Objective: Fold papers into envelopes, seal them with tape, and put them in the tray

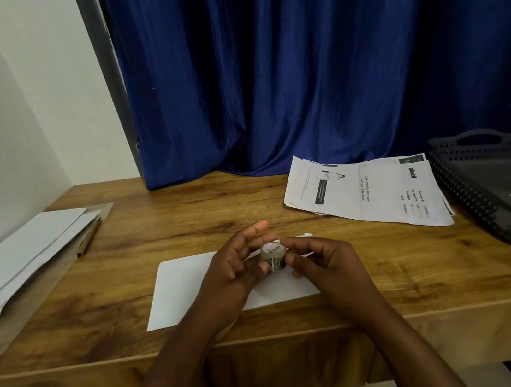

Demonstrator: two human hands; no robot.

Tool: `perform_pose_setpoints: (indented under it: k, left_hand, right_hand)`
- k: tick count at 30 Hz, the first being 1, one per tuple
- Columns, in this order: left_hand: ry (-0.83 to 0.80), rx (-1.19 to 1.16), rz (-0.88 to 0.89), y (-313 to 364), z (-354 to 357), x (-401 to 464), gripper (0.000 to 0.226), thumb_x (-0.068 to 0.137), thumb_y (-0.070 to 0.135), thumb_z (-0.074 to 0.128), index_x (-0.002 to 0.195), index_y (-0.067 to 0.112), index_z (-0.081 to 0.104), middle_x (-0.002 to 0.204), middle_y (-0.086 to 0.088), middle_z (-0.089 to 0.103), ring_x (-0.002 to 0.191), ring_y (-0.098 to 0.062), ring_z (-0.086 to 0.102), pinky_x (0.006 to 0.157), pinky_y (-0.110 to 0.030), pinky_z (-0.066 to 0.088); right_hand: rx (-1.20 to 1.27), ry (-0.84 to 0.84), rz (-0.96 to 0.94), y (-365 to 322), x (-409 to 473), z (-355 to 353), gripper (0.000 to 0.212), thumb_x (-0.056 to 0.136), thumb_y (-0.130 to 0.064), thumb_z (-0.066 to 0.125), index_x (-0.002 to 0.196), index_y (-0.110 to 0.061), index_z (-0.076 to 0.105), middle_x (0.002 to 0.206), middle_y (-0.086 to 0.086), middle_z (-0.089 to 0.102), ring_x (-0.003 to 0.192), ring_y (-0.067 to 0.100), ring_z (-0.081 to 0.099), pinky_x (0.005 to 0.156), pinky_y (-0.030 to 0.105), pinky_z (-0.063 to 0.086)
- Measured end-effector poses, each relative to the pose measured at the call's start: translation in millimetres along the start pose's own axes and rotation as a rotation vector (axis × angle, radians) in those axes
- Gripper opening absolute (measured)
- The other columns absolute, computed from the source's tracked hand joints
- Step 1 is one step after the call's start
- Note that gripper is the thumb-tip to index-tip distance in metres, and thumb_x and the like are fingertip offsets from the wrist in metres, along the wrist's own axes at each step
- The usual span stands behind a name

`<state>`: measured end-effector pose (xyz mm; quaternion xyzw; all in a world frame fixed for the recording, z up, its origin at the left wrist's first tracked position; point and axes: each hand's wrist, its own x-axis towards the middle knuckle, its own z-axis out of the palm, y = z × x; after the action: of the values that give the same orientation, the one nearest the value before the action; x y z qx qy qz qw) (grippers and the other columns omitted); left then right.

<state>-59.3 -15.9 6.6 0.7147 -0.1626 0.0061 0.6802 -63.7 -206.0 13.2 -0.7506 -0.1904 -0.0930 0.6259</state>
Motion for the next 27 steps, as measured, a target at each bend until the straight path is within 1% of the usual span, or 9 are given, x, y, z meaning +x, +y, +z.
perform_pose_setpoints:
  k: [2, 5, 7, 11, 15, 17, 20, 23, 27]
  left_hand:
    - [0.001, -0.020, -0.007, 0.5, -0.3, -0.3, 0.057, 0.097, -0.010, 0.053, 0.143, 0.024, 0.050, 0.136, -0.001, 0.065, 0.131, -0.019, 0.057, 0.113, -0.049, 0.044]
    - [-0.028, -0.067, -0.016, 0.2, -0.2, -0.8, 0.052, 0.098, -0.004, 0.054, 0.141, 0.024, 0.054, 0.135, -0.004, 0.066, 0.130, -0.023, 0.058, 0.111, -0.046, 0.046]
    - [-0.037, -0.085, -0.017, -0.5, 0.1, -1.0, 0.048, 0.098, -0.002, 0.055, 0.138, 0.025, 0.057, 0.134, -0.006, 0.066, 0.129, -0.025, 0.060, 0.109, -0.044, 0.048]
    - [-0.039, -0.109, -0.019, -1.5, 0.0, -0.8, 0.048, 0.100, -0.008, 0.048, 0.136, 0.022, 0.058, 0.133, -0.006, 0.066, 0.128, -0.025, 0.060, 0.105, -0.037, 0.051]
    - [-0.041, -0.149, -0.009, -1.4, 0.6, -0.8, 0.048, 0.101, -0.009, 0.043, 0.138, 0.019, 0.056, 0.136, -0.009, 0.064, 0.131, -0.025, 0.058, 0.106, -0.037, 0.051]
    - [-0.044, -0.152, -0.008, -0.7, 0.4, -0.8, 0.048, 0.101, -0.009, 0.043, 0.138, 0.020, 0.056, 0.136, -0.007, 0.064, 0.131, -0.025, 0.058, 0.106, -0.038, 0.050]
    - [-0.045, -0.164, -0.013, -0.6, -0.1, -1.2, 0.048, 0.101, -0.010, 0.043, 0.138, 0.019, 0.055, 0.138, -0.007, 0.063, 0.131, -0.024, 0.058, 0.105, -0.035, 0.051]
    - [-0.037, -0.169, -0.020, -0.1, 0.8, -1.6, 0.049, 0.101, -0.011, 0.043, 0.137, 0.019, 0.056, 0.138, -0.006, 0.062, 0.131, -0.024, 0.058, 0.105, -0.037, 0.051]
    - [-0.009, -0.120, -0.018, 0.5, 1.4, -0.9, 0.047, 0.098, -0.007, 0.052, 0.136, 0.021, 0.059, 0.133, -0.006, 0.065, 0.125, -0.023, 0.063, 0.105, -0.041, 0.051]
  right_hand:
    - [0.016, 0.032, 0.022, 0.8, 0.4, -0.7, 0.030, 0.091, -0.006, 0.069, 0.102, -0.033, 0.074, 0.088, -0.012, 0.077, 0.070, 0.006, 0.068, 0.070, 0.018, 0.054]
    - [0.065, 0.076, 0.040, 2.3, 1.3, -2.2, 0.015, 0.088, -0.007, 0.072, 0.098, -0.016, 0.079, 0.081, -0.007, 0.077, 0.066, 0.003, 0.067, 0.064, 0.013, 0.050]
    - [0.066, 0.091, 0.050, 3.5, 1.6, -2.8, 0.009, 0.087, -0.009, 0.073, 0.093, -0.012, 0.079, 0.076, -0.005, 0.076, 0.064, 0.004, 0.066, 0.063, 0.014, 0.049]
    - [0.054, 0.115, 0.060, 5.8, 1.8, -3.4, 0.003, 0.086, -0.011, 0.075, 0.086, -0.013, 0.078, 0.073, -0.001, 0.075, 0.063, 0.008, 0.066, 0.063, 0.018, 0.051]
    - [0.084, 0.080, 0.071, 3.1, 1.3, -1.5, 0.018, 0.085, -0.009, 0.075, 0.102, -0.012, 0.078, 0.086, -0.003, 0.078, 0.065, 0.007, 0.067, 0.065, 0.018, 0.053]
    - [0.061, 0.061, 0.078, 1.5, 0.6, -0.8, 0.018, 0.087, -0.009, 0.074, 0.104, -0.013, 0.078, 0.083, -0.008, 0.078, 0.066, 0.003, 0.066, 0.065, 0.015, 0.051]
    - [0.039, 0.076, 0.081, 1.7, -0.5, -1.8, 0.011, 0.087, -0.010, 0.074, 0.093, -0.016, 0.080, 0.077, -0.008, 0.076, 0.065, 0.003, 0.066, 0.064, 0.016, 0.052]
    - [-0.003, 0.099, 0.079, 2.2, -1.0, -3.0, 0.013, 0.087, -0.010, 0.075, 0.083, -0.022, 0.078, 0.073, -0.008, 0.075, 0.064, 0.006, 0.067, 0.065, 0.017, 0.053]
    - [0.015, 0.117, 0.076, 1.8, -0.3, -2.9, 0.010, 0.086, -0.007, 0.075, 0.087, -0.016, 0.078, 0.078, -0.004, 0.076, 0.064, 0.010, 0.068, 0.063, 0.019, 0.054]
